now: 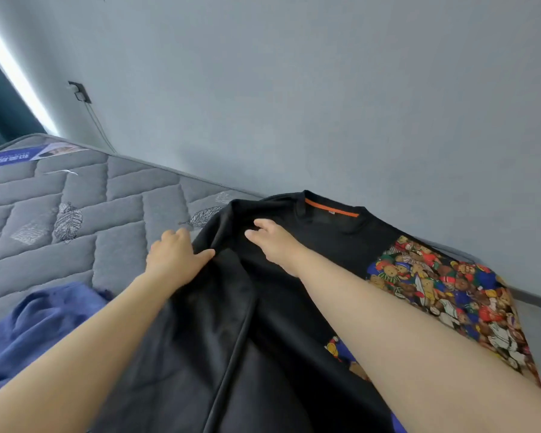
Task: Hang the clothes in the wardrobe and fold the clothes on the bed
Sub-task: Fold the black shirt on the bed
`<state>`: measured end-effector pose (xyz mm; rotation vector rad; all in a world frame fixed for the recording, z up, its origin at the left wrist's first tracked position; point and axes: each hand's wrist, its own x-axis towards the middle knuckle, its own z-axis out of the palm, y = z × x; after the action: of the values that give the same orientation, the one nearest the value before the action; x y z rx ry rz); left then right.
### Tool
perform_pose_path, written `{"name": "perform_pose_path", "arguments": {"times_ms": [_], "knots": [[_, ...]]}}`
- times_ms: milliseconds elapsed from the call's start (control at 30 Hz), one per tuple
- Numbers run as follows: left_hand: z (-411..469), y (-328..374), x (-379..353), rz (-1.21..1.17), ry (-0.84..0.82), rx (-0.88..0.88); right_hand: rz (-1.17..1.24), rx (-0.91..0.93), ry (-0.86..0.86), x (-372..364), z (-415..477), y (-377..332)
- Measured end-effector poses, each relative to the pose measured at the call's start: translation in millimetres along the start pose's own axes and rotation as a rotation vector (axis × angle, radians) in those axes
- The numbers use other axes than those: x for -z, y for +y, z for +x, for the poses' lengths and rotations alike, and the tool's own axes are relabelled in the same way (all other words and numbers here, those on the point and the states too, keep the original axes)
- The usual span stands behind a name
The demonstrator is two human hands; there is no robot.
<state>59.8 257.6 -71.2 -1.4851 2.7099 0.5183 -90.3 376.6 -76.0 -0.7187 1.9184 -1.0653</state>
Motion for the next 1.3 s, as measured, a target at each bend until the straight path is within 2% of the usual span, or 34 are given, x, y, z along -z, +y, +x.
{"name": "perform_pose_path", "arguments": {"times_ms": [100, 200, 300, 400, 500, 567, 667, 800, 833, 900, 967, 1100, 1200, 1300], "knots": [[-39.4, 8.1, -20.8, -0.164, 0.084, -0.213, -0.03, 0.037, 0.07, 2.3, -45.8, 38.7], [-91.0, 14.3, -36.8, -0.284, 0.065, -0.396, -0.097, 0.075, 0.19, 10.0, -104.4, 72.3], [-139.6, 5.1, -47.7, -0.343, 0.015, -0.454, -0.135, 0.084, 0.236, 10.3, -161.6, 93.6], [-177.9, -13.6, -49.1, -0.371, 0.033, -0.421, -0.114, 0.12, 0.21, -0.2, -210.6, 104.8], [-213.1, -35.1, -45.4, -0.346, 0.068, -0.417, -0.206, 0.14, 0.075, -19.5, -246.2, 112.5], [-234.8, -48.3, -44.5, -0.321, 0.026, -0.421, -0.269, 0.118, -0.035, -29.9, -259.9, 117.5], [-259.8, -64.3, -51.5, -0.255, -0.049, -0.474, -0.321, 0.107, -0.084, -36.0, -271.4, 126.1], [-277.6, -66.8, -70.1, 0.121, -0.224, -0.464, -0.443, 0.156, -0.101, -42.4, -285.4, 136.9], [-279.2, -65.0, -72.6, 0.206, -0.231, -0.456, -0.484, 0.174, -0.091, -45.5, -287.7, 139.3], [-277.7, -63.8, -78.0, 0.242, -0.128, -0.478, -0.595, 0.24, -0.035, -51.9, -289.4, 142.9], [-273.6, -60.1, -73.4, 0.198, -0.037, -0.526, -0.665, 0.288, 0.032, -56.2, -289.1, 142.7], [-269.2, -62.4, -49.6, 0.085, 0.057, -0.673, -0.614, 0.298, 0.176, -57.1, -289.4, 129.6], [-273.9, -75.3, -21.6, 0.111, 0.051, -0.719, -0.564, 0.339, 0.267, -54.4, -292.3, 107.0], [-274.3, -101.6, 4.8, 0.138, -0.046, -0.725, -0.58, 0.395, 0.334, -52.0, -297.3, 83.5]]}}
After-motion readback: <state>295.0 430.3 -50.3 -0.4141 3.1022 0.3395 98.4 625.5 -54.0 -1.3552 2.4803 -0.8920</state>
